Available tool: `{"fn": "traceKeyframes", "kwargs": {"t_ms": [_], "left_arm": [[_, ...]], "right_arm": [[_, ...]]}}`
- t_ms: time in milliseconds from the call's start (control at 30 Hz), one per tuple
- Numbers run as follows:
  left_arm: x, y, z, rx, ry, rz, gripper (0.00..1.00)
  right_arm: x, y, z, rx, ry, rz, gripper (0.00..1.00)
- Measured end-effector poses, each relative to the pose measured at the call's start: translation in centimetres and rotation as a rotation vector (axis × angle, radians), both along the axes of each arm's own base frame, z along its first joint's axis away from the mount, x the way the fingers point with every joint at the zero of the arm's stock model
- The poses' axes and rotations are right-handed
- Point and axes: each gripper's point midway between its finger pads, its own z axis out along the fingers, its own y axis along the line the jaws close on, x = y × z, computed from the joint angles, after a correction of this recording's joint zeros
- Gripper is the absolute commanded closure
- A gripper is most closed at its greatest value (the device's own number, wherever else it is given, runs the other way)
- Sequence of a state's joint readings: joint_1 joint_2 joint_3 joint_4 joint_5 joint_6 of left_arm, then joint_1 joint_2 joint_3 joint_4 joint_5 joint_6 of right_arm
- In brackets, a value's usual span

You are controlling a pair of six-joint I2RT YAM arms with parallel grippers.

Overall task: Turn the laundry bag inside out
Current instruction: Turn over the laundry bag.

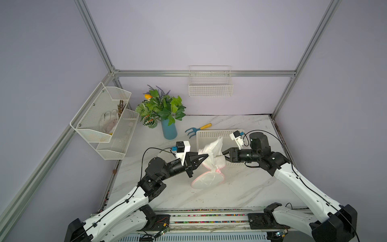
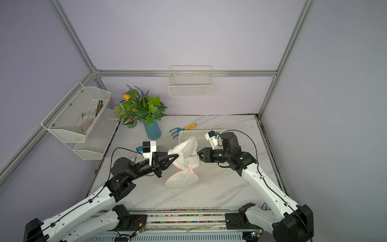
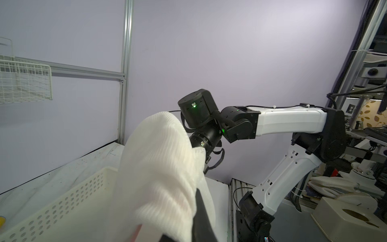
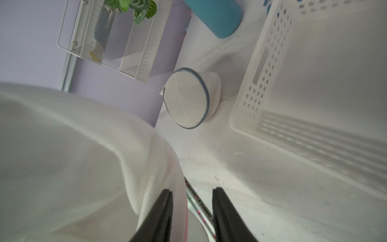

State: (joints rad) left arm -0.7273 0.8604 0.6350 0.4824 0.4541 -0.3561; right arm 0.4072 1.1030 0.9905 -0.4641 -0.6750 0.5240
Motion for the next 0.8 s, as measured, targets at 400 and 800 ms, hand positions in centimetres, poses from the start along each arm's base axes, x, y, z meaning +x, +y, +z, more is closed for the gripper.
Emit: {"fn": "traceKeyframes", "kwargs": {"t_ms": [400,800], "left_arm": [[1.4,0.8,-0.8,-0.003,0.07,0.037,1.0],[1.3,0.0,-2.3,0.024,0.127,-0.062,1.0]], "right_arm": [[0.9,-5.2,5.6,-0.236,-0.409,-0.151,0.44],[-2.5,-1.8,9.5,-0.181,-0.778,0.185,0.45]]}}
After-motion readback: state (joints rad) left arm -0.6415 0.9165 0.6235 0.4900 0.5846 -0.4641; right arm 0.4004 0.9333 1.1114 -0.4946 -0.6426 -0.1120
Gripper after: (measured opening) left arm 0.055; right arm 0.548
